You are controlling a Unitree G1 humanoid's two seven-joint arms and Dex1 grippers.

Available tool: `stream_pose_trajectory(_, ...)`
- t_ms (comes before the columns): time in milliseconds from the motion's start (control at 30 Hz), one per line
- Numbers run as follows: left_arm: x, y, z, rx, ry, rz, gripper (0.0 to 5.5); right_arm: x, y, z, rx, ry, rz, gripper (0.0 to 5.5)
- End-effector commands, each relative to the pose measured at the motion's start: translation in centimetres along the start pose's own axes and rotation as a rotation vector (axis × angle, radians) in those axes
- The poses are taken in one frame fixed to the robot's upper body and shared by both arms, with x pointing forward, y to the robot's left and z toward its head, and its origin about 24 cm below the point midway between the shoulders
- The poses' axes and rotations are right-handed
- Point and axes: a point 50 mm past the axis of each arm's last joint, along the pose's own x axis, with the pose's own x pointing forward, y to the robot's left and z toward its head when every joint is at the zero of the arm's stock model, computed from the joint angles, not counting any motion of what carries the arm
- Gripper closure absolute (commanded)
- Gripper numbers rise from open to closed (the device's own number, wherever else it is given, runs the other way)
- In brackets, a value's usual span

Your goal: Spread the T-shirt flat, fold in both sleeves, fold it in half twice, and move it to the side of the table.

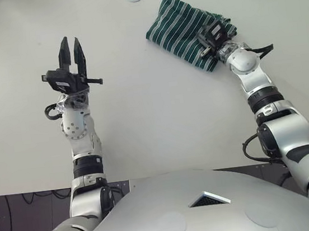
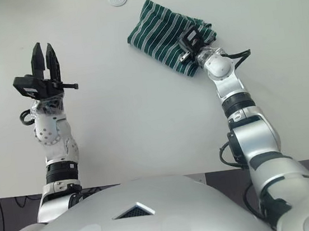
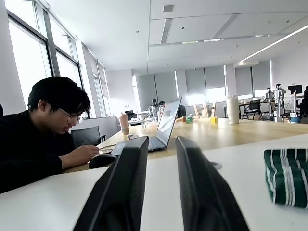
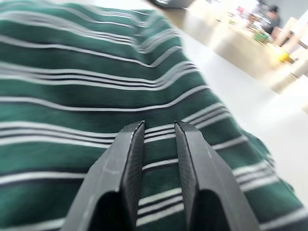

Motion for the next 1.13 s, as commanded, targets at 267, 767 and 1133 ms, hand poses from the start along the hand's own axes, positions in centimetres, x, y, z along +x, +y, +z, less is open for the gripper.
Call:
stream_pose_trajectory(267,1.1,0.1,-0.5,0.079,-0.061,-0.007,4.52,-3.0,-2.8,7.4,0.119,-0.744,-0.429,4.37)
stream_pose_trajectory(767,1.3,0.2,-1.2,0.081,-0.066,-0.012,4.52,-0.1,2.5,5.0,0.373,-0.45,-0.47,4.37)
stream_pose_trajectory(1133,1.2,0.2,-1.1,0.088,-0.073,-0.014,4.52,-0.5,3.1,5.5,0.262,-0.494,-0.486,4.37)
